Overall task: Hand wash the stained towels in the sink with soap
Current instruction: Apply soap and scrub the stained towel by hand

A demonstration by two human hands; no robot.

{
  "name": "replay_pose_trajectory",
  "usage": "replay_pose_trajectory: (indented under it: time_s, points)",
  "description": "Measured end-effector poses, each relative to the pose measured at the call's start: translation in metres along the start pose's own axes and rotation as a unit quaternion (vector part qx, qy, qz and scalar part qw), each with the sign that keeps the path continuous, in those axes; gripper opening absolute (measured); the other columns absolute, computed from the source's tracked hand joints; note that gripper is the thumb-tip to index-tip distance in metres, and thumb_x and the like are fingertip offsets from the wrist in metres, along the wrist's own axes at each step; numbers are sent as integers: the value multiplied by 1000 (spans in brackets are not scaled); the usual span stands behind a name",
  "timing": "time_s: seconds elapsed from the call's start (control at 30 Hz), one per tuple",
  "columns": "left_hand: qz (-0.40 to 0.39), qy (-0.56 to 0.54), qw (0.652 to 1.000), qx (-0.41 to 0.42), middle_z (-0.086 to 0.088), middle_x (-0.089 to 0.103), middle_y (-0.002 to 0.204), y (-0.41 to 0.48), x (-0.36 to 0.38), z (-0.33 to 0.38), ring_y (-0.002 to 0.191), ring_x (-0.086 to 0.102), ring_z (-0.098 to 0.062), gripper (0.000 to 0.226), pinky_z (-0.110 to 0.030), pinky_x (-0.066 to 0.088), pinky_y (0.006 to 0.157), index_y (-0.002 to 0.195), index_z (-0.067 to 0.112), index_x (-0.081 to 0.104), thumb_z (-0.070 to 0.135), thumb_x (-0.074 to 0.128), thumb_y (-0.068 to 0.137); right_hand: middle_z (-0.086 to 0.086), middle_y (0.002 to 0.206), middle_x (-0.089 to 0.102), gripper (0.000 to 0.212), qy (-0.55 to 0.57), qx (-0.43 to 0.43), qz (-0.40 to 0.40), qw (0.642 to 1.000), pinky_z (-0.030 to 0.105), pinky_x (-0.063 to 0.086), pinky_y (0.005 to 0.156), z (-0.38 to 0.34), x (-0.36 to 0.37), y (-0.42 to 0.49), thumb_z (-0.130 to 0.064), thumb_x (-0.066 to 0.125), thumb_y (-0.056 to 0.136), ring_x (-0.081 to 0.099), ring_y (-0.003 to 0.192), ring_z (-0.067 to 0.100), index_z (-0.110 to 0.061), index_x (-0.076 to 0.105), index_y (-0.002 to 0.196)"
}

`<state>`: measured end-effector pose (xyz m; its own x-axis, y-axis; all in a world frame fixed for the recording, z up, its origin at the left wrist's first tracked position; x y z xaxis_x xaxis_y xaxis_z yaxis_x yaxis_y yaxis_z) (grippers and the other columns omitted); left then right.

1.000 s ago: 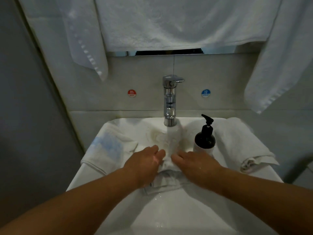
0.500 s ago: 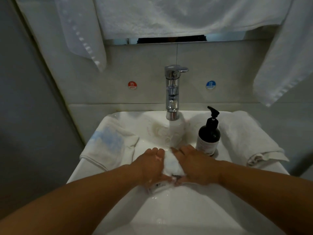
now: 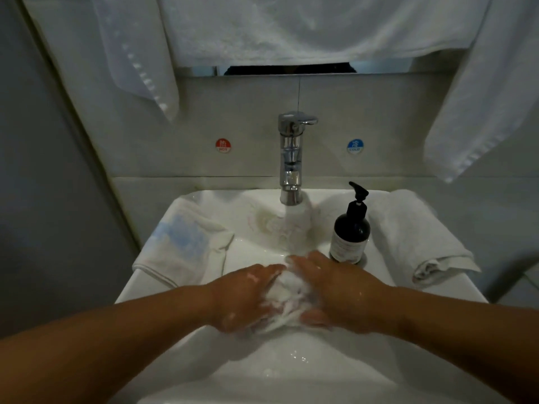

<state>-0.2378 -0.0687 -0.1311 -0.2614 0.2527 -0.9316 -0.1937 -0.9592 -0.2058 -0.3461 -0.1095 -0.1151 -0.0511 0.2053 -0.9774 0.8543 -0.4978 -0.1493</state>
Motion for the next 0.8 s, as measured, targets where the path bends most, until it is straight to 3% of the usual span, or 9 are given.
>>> replay_pose_trajectory:
  time_s: [0.1, 0.17, 0.23, 0.27, 0.43, 0.53, 0.63, 0.7, 0.8]
  points:
    - [-15, 56, 998, -25, -1, 29, 156, -1, 18, -8, 139, 34, -23, 112, -41, 32, 117, 160, 26, 1, 92, 36, 77, -3, 166, -3, 113, 2, -41, -43, 998, 42, 33, 118, -13, 19, -11, -73, 59, 85, 24, 145, 28, -39, -24, 154]
    - [38, 140, 989, 2, -6, 45, 136, 7, 15, 0, 116, 47, -23, 110, -37, 45, 101, 153, 15, 24, 91, 43, 75, 1, 164, 4, 119, -5, -28, -28, 999, 40, 36, 114, -7, 22, -3, -80, 57, 81, 30, 140, 28, -36, -26, 154]
    - [115, 240, 963, 36, -7, 57, 106, 11, 4, 19, 87, 55, -19, 81, -27, 49, 74, 127, 6, 54, 72, 65, 79, 7, 156, 22, 120, -30, -13, -2, 999, 39, 44, 106, 2, 21, 13, -82, 58, 78, 44, 128, 26, -29, -14, 158]
    - [124, 260, 957, 39, -8, 57, 103, 14, 3, 22, 83, 55, -20, 67, -28, 47, 70, 121, 5, 57, 60, 69, 84, 7, 151, 30, 115, -42, -10, 4, 999, 40, 48, 102, 5, 21, 19, -80, 60, 79, 50, 122, 25, -27, -4, 158]
    - [56, 131, 989, -29, -13, 59, 123, 30, 6, -2, 100, 65, -33, 47, -41, 51, 87, 136, 9, 39, 37, 51, 100, 0, 120, 60, 67, -53, 17, 34, 998, 32, 52, 80, 14, 7, 31, -63, 67, 85, 63, 96, 19, -25, 37, 131]
    - [15, 100, 994, -34, -9, 68, 106, 27, -4, -6, 96, 65, -28, 46, -37, 51, 82, 117, 13, 55, 53, 58, 96, -2, 110, 65, 69, -43, 5, 29, 999, 31, 51, 81, 9, -4, 28, -75, 66, 77, 64, 96, 20, -27, 47, 123]
    - [-39, 10, 999, -28, -6, 66, 86, 14, -12, -9, 80, 60, -24, 52, -35, 48, 75, 91, 11, 63, 62, 62, 90, -14, 103, 61, 62, 126, 9, -22, 992, 22, 45, 75, 4, 1, 18, -71, 74, 74, 61, 91, 11, -34, 48, 116]
    - [-44, -8, 999, -22, -5, 70, 109, 7, -11, -11, 99, 64, -23, 50, -35, 50, 90, 113, 16, 69, 60, 62, 91, -9, 120, 55, 71, 117, 7, -45, 992, 24, 46, 82, 3, 5, 10, -77, 63, 79, 57, 99, 11, -35, 42, 131]
    - [-17, -86, 996, -1, -2, 54, 146, -2, -9, 4, 131, 53, -20, 62, -32, 41, 110, 151, 28, 43, 60, 51, 98, -7, 152, 35, 91, 58, -35, -23, 997, 33, 42, 107, -3, 5, -5, -83, 49, 83, 45, 129, 16, -37, 20, 155]
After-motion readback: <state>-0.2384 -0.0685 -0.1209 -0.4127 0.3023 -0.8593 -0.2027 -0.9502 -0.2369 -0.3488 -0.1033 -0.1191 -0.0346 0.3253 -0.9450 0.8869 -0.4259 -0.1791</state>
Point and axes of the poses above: each hand's wrist, its own y-axis towards the middle knuckle, its own x-axis out of the palm, z = x × y, the point moved 10 cm from there along y, towards the middle knuckle
